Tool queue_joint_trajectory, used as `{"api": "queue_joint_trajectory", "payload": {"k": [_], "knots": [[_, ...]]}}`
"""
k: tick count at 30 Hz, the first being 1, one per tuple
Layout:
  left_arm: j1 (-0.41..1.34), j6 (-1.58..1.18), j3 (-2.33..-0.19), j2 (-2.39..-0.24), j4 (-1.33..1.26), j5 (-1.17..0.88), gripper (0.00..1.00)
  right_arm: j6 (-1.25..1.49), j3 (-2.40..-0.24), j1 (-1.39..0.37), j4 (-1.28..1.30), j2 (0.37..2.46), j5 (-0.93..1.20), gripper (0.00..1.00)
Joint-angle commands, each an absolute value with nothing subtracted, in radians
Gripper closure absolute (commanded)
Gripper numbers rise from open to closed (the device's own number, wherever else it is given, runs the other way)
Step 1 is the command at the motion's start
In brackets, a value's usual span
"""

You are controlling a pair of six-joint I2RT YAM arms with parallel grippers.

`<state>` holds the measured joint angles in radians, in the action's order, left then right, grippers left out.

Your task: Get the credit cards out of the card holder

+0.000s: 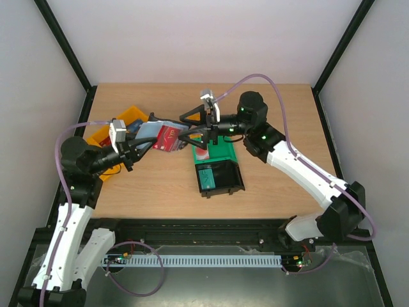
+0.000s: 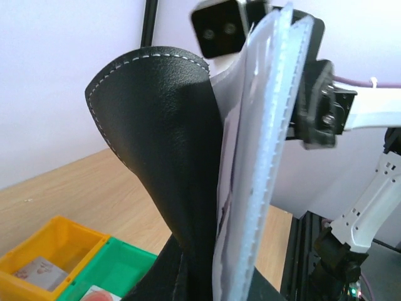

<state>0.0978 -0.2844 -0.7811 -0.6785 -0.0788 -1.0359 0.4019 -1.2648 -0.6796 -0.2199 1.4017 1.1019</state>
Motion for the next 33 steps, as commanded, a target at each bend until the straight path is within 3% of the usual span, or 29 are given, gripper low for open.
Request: {"api": "queue_joint_trajectory", "payload": {"k": [1, 6, 9, 12, 16, 17, 18, 20, 21, 22, 25, 28, 30, 33], "knots": [[0.097, -0.354, -0.817, -0.684, -0.206, -1.047, 0.98, 0.370, -1.228, -0.689, -0.242, 1.327, 1.200, 0.01], [0.098, -0.373, -0.817, -0.686, -0.237, -1.066, 0.98, 0.506, -1.164, -0.713, -0.393, 1.323, 1.104, 0.05], [0.098, -0.379, -0.815, -0.687, -0.245, -1.070, 0.98, 0.504, -1.171, -0.749, -0.407, 1.353, 1.050, 0.16], [0.098, -0.384, -0.815, -0.684, -0.248, -1.078, 0.98, 0.539, -1.183, -0.757, -0.450, 1.377, 1.032, 0.42], [0.097, -0.388, -0.812, -0.682, -0.239, -1.064, 0.98, 0.572, -1.180, -0.757, -0.522, 1.379, 1.059, 0.93], [0.097, -0.389, -0.812, -0.681, -0.231, -1.052, 0.98, 0.563, -1.179, -0.755, -0.514, 1.372, 1.059, 0.98], [0.095, -0.389, -0.811, -0.679, -0.214, -1.024, 0.93, 0.553, -1.175, -0.751, -0.506, 1.364, 1.055, 0.98], [0.083, -0.373, -0.814, -0.673, -0.157, -0.893, 0.49, 0.533, -1.167, -0.739, -0.466, 1.344, 1.020, 0.98], [0.070, -0.355, -0.818, -0.671, -0.122, -0.820, 0.31, 0.521, -1.165, -0.729, -0.432, 1.335, 0.987, 0.98], [0.059, -0.334, -0.824, -0.668, -0.089, -0.750, 0.25, 0.496, -1.170, -0.721, -0.370, 1.325, 0.945, 0.98], [0.022, -0.280, -0.846, -0.661, -0.035, -0.569, 0.18, 0.357, -1.222, -0.708, -0.098, 1.311, 0.717, 0.98], [0.012, -0.214, -0.870, -0.661, -0.039, -0.607, 0.17, 0.290, -1.313, -0.719, 0.155, 1.344, 0.392, 0.98], [0.016, -0.186, -0.866, -0.664, -0.086, -0.794, 0.29, 0.249, -1.407, -0.748, 0.317, 1.392, 0.190, 0.98], [0.076, -0.283, -0.825, -0.676, -0.187, -1.013, 0.46, 0.202, -1.499, -0.803, 0.394, 1.435, 0.146, 0.98]]}}
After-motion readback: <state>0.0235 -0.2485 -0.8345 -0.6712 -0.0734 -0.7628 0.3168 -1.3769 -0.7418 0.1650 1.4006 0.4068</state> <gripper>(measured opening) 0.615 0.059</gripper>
